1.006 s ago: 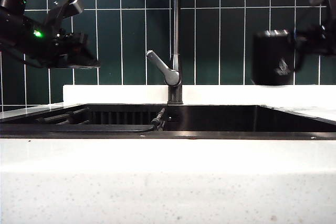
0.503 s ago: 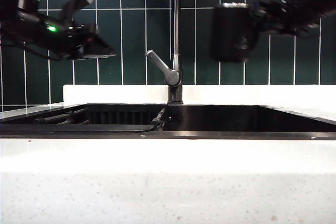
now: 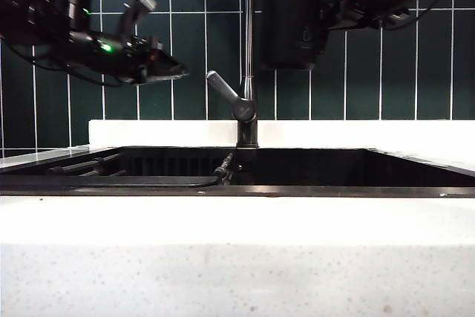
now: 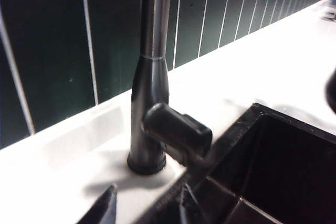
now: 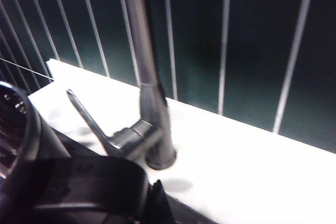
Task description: Pick up the mug next to the sink, go to the faucet to get some water, pour the water into the sink, and finally put the mug back to its place.
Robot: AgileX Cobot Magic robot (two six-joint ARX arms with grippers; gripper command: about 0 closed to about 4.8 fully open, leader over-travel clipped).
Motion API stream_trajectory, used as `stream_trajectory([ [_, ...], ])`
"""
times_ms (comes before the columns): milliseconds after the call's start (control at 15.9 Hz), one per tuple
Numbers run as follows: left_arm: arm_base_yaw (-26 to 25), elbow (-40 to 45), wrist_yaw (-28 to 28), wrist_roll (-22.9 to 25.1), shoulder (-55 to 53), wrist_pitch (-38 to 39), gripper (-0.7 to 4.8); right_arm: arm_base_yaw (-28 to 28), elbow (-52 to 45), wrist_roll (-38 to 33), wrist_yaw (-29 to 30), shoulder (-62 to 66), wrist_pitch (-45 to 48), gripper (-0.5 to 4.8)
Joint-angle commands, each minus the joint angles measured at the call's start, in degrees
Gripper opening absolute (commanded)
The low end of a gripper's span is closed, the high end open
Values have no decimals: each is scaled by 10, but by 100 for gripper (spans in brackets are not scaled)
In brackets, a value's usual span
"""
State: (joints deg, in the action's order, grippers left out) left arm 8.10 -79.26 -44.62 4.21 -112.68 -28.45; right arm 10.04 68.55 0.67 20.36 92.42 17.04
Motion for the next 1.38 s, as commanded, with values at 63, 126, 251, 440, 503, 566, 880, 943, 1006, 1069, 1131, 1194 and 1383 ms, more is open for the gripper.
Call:
stream_trajectory([
  [63,8,-66,-26,-1,-52,2,215,12,24,-7,-2,-5,-24,-1],
  [126,10,-95,-26,-1,-76,10,215,18,29,-7,-1,-5,-33,-1],
  [251,20,-139,-32,-2,-115,12,215,29,32,-7,-2,-5,-40,-1],
  [440,36,-188,-56,7,-143,15,215,54,32,-8,-13,-5,-37,-1],
  [503,38,-190,-56,12,-143,7,215,59,36,-12,-16,-5,-35,-1],
  [566,40,-191,-56,11,-143,2,215,63,45,-22,-24,-1,-36,-1],
  [880,41,-195,-58,14,-143,-4,215,71,107,-37,-22,32,-49,-1],
  [943,41,-195,-75,13,-143,-9,215,76,110,-37,-22,33,-50,-1],
  [1006,42,-195,-86,13,-143,-8,214,76,109,-37,-22,33,-51,-1],
  [1069,44,-195,-100,9,-143,-8,214,77,109,-37,-22,33,-53,-1],
  [1131,44,-195,-112,9,-143,-8,214,77,109,-37,-22,33,-54,-1],
  [1194,45,-195,-138,-2,-143,-8,212,77,109,-37,-22,33,-57,-1],
  [1383,43,-195,-184,-4,-141,0,212,77,109,-32,-22,33,-67,-1],
])
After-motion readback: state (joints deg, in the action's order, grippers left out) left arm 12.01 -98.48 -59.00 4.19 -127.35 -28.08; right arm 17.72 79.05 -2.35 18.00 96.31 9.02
